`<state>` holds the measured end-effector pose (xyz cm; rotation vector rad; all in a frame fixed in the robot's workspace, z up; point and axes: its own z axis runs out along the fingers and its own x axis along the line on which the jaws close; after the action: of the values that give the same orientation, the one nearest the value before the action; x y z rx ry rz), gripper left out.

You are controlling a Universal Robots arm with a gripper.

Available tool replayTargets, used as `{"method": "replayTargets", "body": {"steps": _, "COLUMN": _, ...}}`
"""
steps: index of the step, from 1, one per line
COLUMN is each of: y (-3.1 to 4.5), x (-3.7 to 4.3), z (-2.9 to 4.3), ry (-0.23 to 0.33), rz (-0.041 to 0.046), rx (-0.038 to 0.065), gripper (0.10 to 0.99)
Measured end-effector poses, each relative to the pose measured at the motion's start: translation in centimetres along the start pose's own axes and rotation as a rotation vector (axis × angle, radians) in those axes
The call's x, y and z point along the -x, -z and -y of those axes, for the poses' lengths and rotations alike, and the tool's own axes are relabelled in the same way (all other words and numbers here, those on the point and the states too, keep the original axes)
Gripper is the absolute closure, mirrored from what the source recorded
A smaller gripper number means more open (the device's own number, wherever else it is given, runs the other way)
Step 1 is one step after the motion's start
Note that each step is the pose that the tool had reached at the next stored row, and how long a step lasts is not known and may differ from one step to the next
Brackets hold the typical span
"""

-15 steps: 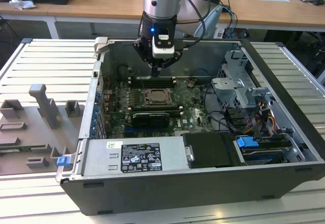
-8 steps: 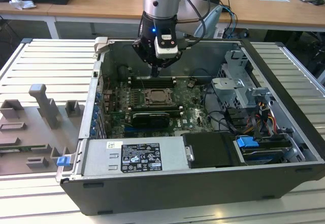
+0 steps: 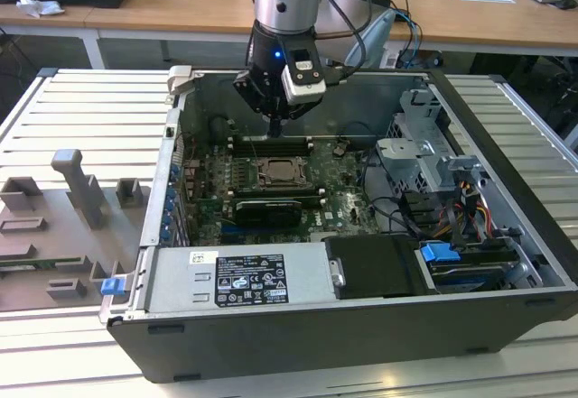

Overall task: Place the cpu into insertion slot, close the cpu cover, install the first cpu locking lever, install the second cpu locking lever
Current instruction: 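Install the first cpu locking lever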

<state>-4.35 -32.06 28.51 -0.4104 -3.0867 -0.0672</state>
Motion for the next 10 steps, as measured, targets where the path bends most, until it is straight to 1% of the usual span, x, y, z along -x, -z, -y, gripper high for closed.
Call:
{"method": "replayTargets", "body": {"steps": 2, "y": 0.0, "x": 0.0, "z": 0.0, "ry": 0.023, "rz": -0.0001, "rx": -0.001, "gripper": 0.98}}
{"method": "replayTargets", "body": {"steps": 6, "y": -0.01, "x": 0.0, "z": 0.0, "ry": 0.064, "rz": 0.0089, "rx": 0.001, "gripper": 0.98}}
{"method": "replayTargets", "body": {"steps": 7, "y": -0.01, "x": 0.01, "z": 0.0, "ry": 0.073, "rz": 0.0097, "rx": 0.001, "gripper": 0.98}}
{"method": "replayTargets", "body": {"steps": 8, "y": -0.01, "x": 0.0, "z": 0.0, "ry": 0.099, "rz": 0.0092, "rx": 0.0, "gripper": 0.98}}
{"method": "replayTargets", "body": {"steps": 10, "y": -0.05, "x": 0.0, "z": 0.0, "ry": 0.196, "rz": 0.0052, "rx": -0.002, "gripper": 0.98}}
